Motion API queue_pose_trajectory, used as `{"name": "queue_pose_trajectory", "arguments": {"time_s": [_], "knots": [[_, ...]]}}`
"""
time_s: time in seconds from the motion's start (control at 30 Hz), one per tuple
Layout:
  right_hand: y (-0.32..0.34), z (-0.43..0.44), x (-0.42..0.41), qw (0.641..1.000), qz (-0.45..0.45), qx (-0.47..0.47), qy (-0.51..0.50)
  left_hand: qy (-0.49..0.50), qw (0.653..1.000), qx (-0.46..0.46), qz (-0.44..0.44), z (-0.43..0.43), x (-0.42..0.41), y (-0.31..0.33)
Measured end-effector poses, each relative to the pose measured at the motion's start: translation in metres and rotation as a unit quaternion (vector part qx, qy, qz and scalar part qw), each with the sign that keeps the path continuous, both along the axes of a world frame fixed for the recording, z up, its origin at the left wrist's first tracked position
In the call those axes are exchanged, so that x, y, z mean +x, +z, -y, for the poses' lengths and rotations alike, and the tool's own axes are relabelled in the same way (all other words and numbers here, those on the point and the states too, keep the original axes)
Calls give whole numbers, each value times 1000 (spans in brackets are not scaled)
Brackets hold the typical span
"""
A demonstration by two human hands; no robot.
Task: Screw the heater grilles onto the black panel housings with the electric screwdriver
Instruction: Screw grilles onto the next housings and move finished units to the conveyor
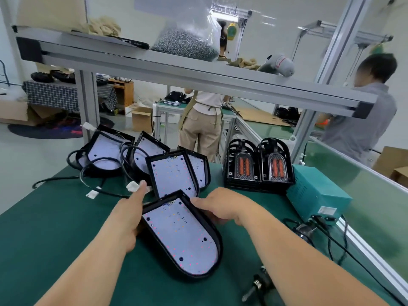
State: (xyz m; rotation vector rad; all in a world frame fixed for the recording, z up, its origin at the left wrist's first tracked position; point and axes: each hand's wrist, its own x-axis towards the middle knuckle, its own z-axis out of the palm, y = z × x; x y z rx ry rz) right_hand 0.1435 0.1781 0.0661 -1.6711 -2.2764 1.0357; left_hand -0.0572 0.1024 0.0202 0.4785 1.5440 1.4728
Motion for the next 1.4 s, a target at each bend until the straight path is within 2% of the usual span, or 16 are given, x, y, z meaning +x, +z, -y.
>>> {"name": "queue_pose_trajectory", "arguments": {"time_s": [0.07,0.1,0.2,0.27,0.33,0.43,0.5,0.57,0.77,0.97,1.07,1.13,1.2,1.27,1.33,1.4], "knots": [[7,-12,12,993,-87,2,-83,-18,993,14,116,0,-5,5],[10,-22,19,984,-115,42,-131,-34,983,19,179,0,-8,7],[16,-54,40,954,-51,205,-214,-28,945,43,324,1,-18,2],[15,-74,46,944,-22,231,-232,-15,931,50,362,2,-19,2],[9,-90,47,941,-7,228,-250,-22,940,44,337,3,-14,3],[3,-103,44,933,30,229,-277,-78,970,7,228,7,0,8],[-1,-109,40,930,40,230,-285,-130,974,12,188,11,10,13],[-5,-115,37,929,52,227,-288,-141,976,27,166,13,17,13],[-11,-125,33,922,60,237,-301,-71,985,22,157,9,24,3],[-6,-122,32,911,-29,255,-322,-70,984,51,157,8,20,2],[9,-111,34,897,-180,312,-256,-89,985,62,136,10,16,5],[20,-96,33,904,-224,332,-152,-109,984,46,136,12,12,8],[25,-78,29,924,-214,314,-34,-120,982,27,140,13,9,10],[27,-56,21,929,-199,300,82,-116,985,14,130,13,7,12],[25,-35,14,905,-157,337,205,-109,987,13,118,12,7,14],[22,-17,7,861,-66,395,315,-101,987,17,121,12,6,14]]}}
